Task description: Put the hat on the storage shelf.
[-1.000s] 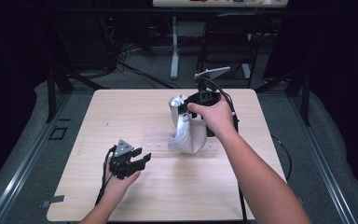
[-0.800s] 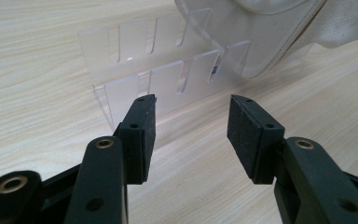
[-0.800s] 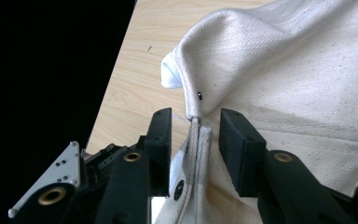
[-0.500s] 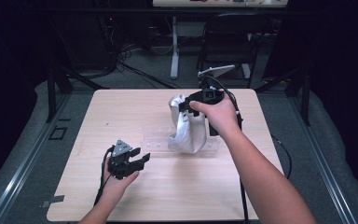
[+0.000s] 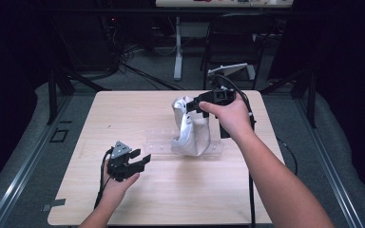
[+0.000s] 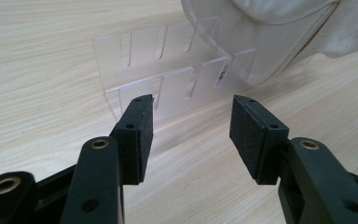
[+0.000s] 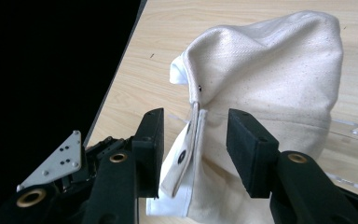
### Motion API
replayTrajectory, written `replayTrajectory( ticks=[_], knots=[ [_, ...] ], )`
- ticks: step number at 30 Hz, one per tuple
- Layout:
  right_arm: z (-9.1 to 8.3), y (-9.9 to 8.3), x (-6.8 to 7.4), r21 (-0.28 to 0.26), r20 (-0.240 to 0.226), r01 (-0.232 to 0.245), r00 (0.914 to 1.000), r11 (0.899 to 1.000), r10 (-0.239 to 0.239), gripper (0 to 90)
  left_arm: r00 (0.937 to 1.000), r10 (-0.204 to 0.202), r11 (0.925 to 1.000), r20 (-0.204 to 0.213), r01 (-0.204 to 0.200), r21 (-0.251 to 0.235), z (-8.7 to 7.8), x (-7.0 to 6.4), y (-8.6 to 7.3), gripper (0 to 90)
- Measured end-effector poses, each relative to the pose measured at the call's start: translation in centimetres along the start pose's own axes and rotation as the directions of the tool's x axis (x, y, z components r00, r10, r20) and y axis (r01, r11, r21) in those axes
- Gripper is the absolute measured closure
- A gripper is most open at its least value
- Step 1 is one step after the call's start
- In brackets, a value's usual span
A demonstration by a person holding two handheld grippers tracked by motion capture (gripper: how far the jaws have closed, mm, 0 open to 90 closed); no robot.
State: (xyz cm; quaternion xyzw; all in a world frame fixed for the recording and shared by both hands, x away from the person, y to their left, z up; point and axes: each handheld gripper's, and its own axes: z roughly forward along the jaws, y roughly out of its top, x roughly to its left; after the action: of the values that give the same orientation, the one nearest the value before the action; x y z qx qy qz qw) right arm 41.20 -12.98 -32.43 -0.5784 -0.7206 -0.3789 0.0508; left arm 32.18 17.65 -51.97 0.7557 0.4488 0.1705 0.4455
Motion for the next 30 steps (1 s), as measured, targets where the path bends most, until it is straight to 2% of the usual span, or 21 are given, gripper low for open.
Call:
replayTrajectory(
  ticks=[7,16,30],
  knots=[
    [-1.7,-1.2,-0.5,-0.031,-0.016,0.037,0.9992,0.999,-0.037,54.9,0.9999,-0.007,0.9999,-0.007,0.007,-0.010,-0.2,0.3,0.1,49.3],
    [-3.7,-3.0,-1.8,-0.058,-0.028,0.042,0.9987,0.997,-0.043,55.4,0.9997,-0.023,0.9997,-0.011,0.022,-0.012,-0.3,0.5,0.1,49.2],
    [-5.1,-6.1,-3.4,-0.090,-0.039,0.057,0.9974,0.994,-0.061,54.1,0.9996,-0.024,0.9996,-0.017,0.024,-0.013,-0.4,0.7,0.0,49.1]
  ],
)
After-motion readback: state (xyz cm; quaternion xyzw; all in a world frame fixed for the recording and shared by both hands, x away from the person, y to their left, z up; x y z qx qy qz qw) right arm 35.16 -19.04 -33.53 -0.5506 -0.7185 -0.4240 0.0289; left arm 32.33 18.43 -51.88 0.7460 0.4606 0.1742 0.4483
